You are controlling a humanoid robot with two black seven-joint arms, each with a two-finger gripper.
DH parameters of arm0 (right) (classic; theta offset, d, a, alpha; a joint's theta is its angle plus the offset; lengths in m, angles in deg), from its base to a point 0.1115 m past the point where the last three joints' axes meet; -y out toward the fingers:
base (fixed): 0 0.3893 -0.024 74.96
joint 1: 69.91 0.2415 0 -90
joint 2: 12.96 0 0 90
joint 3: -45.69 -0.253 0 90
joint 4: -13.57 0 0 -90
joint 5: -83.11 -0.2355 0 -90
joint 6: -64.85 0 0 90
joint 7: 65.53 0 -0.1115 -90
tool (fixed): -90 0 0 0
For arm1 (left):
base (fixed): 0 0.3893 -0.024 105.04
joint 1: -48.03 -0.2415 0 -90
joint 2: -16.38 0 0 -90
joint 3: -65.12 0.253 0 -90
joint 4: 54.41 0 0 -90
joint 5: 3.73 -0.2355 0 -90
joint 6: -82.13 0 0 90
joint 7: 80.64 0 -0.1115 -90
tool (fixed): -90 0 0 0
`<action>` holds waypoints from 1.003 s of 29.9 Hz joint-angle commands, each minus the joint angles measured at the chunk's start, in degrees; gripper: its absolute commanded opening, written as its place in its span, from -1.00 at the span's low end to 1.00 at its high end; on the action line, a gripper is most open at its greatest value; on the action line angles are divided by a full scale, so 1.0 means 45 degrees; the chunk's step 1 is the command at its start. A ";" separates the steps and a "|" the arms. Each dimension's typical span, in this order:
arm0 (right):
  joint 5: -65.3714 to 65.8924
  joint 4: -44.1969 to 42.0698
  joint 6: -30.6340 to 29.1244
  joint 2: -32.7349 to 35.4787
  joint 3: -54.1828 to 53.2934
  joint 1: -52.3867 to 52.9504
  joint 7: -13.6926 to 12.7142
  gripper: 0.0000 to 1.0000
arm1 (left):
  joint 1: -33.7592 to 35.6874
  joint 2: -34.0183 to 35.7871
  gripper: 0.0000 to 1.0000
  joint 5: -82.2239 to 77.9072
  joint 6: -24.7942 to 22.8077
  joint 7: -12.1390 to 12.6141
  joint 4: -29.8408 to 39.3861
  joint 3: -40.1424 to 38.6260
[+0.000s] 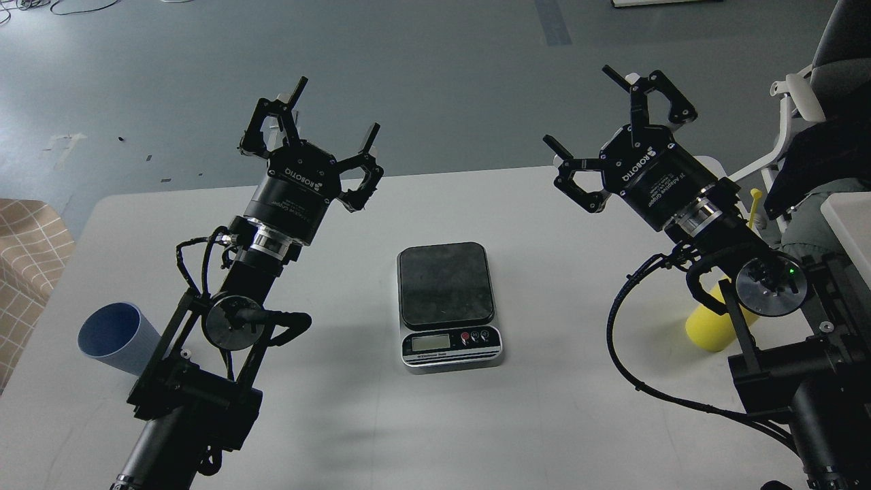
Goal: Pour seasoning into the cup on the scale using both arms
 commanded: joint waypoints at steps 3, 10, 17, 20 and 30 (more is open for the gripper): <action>-0.0005 0.0005 -0.0001 0.0000 0.0016 -0.0013 0.0001 1.00 | -0.0060 0.0001 0.98 -0.0006 -0.0082 -0.0002 0.0015 -0.0001; -0.0005 0.0024 -0.0001 0.0000 0.0016 -0.0052 0.0001 1.00 | -0.0295 0.0001 0.98 -0.0104 -0.0082 -0.0021 0.0035 -0.0001; -0.0005 0.0044 -0.0001 0.0000 0.0016 -0.0150 0.0001 1.00 | -0.0450 0.0001 0.98 -0.0397 -0.0082 -0.0295 0.0054 0.0058; -0.0005 0.0044 -0.0020 0.0000 0.0016 -0.0169 0.0001 1.00 | -0.0451 0.0001 0.98 -0.0416 -0.0082 -0.0314 0.0054 0.0058; -0.0005 0.0024 -0.0001 0.0000 0.0016 -0.0169 0.0001 1.00 | -0.0451 0.0001 0.98 -0.0495 -0.0082 -0.0295 0.0074 0.0097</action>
